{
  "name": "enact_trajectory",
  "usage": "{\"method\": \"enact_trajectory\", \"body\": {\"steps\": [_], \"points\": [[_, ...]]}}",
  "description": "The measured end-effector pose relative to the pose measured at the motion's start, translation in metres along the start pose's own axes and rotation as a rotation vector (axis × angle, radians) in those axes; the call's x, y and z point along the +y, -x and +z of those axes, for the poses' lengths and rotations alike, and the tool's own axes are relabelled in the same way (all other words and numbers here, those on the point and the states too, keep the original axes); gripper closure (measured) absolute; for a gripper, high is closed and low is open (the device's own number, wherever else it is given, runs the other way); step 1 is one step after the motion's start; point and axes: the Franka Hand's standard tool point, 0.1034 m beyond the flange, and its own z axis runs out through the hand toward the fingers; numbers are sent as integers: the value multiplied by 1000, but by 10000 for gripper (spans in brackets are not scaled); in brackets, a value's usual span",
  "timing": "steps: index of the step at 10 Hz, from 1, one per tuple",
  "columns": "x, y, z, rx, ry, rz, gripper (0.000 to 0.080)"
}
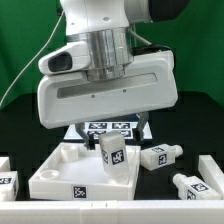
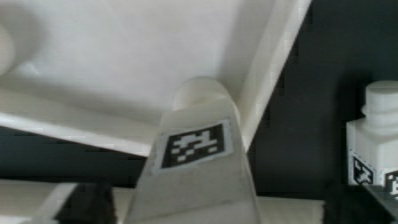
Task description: Assemble one leg
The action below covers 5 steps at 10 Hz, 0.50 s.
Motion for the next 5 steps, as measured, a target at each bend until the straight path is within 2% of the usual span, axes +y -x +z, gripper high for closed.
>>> {"method": "enact_trajectory", "body": {"steps": [1, 2, 5], "points": [[0, 0, 0, 0, 0, 0, 375], [0, 0, 0, 0, 0, 0, 517], [0, 0, 0, 0, 0, 26, 517]]}}
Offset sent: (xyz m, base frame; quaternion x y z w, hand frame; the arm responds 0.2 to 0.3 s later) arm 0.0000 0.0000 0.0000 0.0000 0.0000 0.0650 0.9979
